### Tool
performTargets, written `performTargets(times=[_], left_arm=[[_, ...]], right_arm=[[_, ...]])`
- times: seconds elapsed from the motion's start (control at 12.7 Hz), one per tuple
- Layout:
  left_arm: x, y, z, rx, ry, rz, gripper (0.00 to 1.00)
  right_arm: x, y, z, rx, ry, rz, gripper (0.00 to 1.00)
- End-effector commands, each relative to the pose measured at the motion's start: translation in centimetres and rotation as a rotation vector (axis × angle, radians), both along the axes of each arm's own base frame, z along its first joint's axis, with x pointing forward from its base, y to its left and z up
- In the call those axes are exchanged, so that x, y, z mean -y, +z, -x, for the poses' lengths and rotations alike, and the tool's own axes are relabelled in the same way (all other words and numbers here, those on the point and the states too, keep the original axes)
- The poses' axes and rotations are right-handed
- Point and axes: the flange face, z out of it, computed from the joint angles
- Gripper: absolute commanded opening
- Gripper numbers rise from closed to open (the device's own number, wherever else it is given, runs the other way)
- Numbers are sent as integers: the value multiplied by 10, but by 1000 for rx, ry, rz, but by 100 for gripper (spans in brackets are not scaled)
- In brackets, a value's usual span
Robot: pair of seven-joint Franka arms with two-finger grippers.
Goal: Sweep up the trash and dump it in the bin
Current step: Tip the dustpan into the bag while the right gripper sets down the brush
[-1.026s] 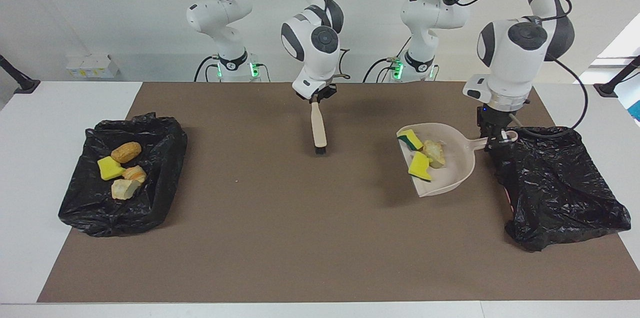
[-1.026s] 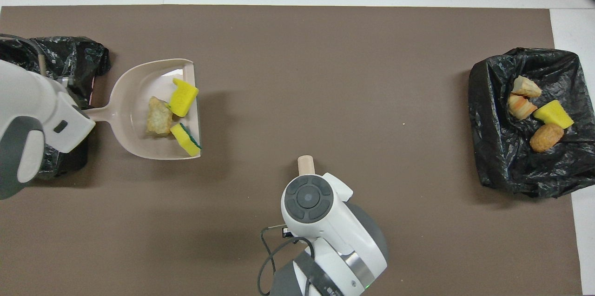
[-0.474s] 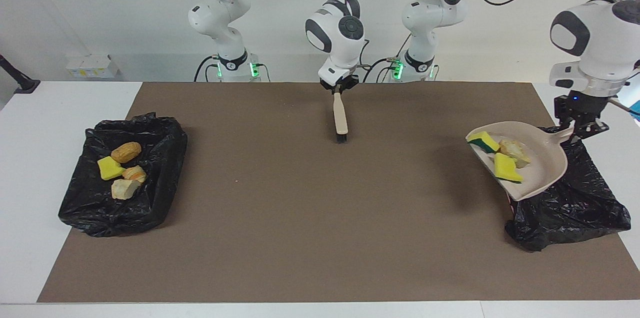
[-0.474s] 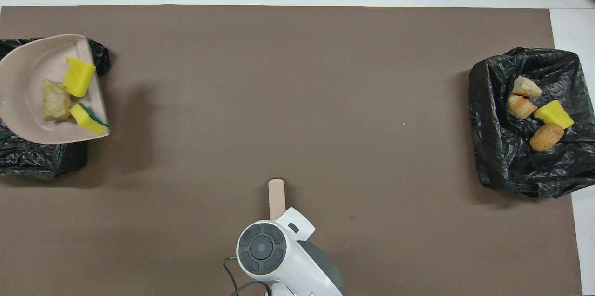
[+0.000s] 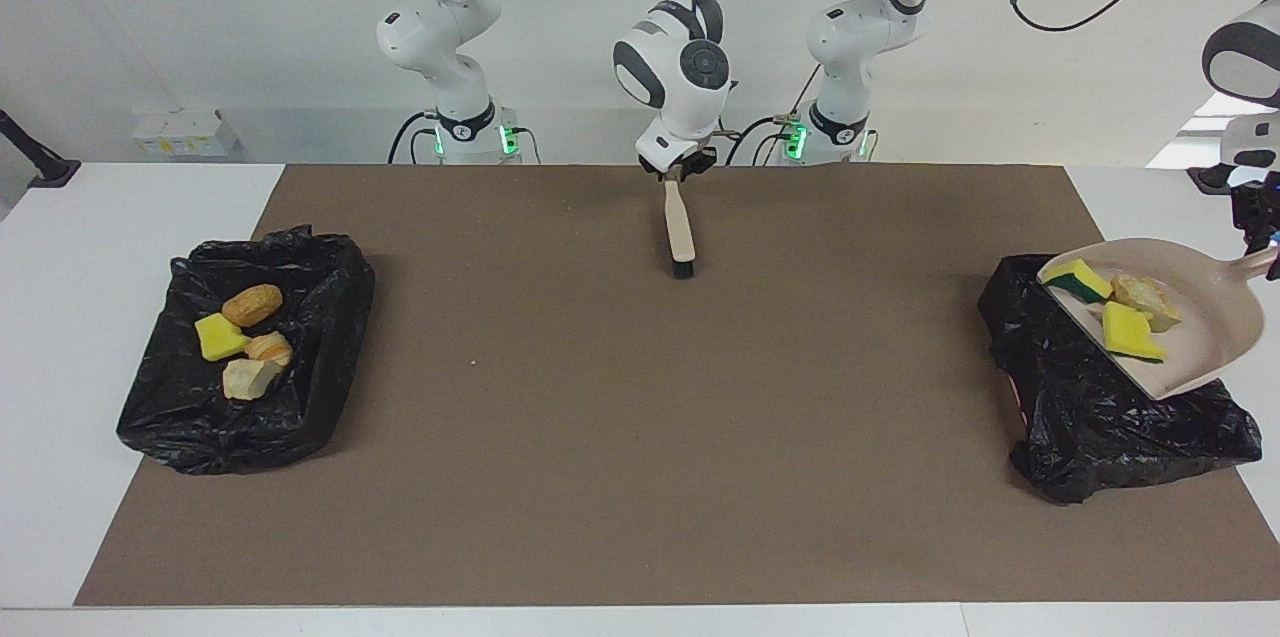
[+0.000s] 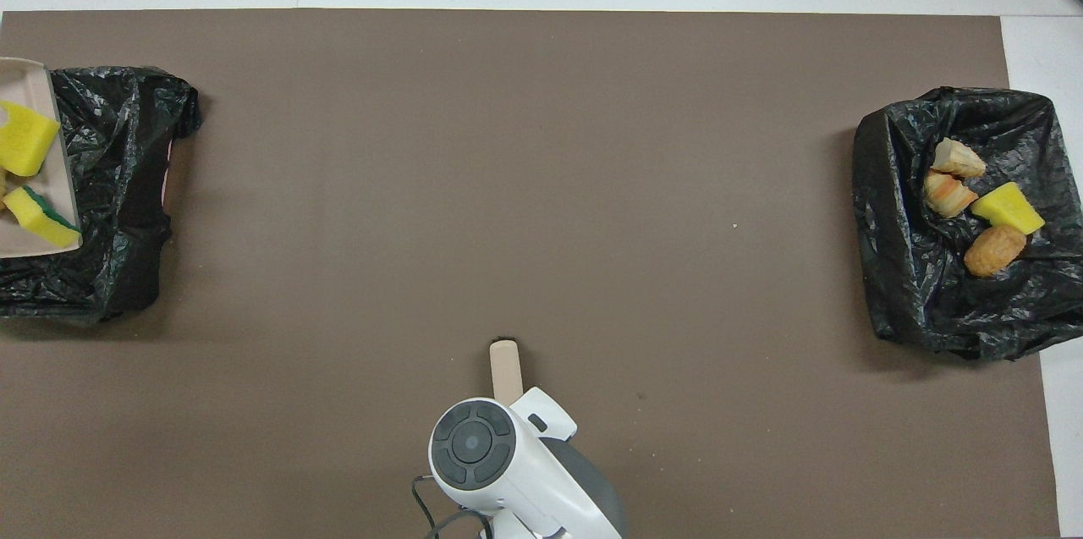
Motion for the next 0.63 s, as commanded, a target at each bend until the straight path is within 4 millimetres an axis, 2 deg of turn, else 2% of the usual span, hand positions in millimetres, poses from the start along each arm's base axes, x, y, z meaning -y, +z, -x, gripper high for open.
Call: performTargets(times=[0.0,0.16,0.32,0.55], left_arm=[[-1,9,-12,16,-22,-106,0],[3,15,-14,5,-9,-300,0],[25,10,-17,1,9,-353,0],[38,17,-17,-12,12,-515,0]], right_arm=[[-1,23,-13,0,-30,-3,100],[7,41,-30,-7,-44,-2,100],[22,64,-56,-1,-70,-18,100],[47,91,-91,8,-69,-59,100]])
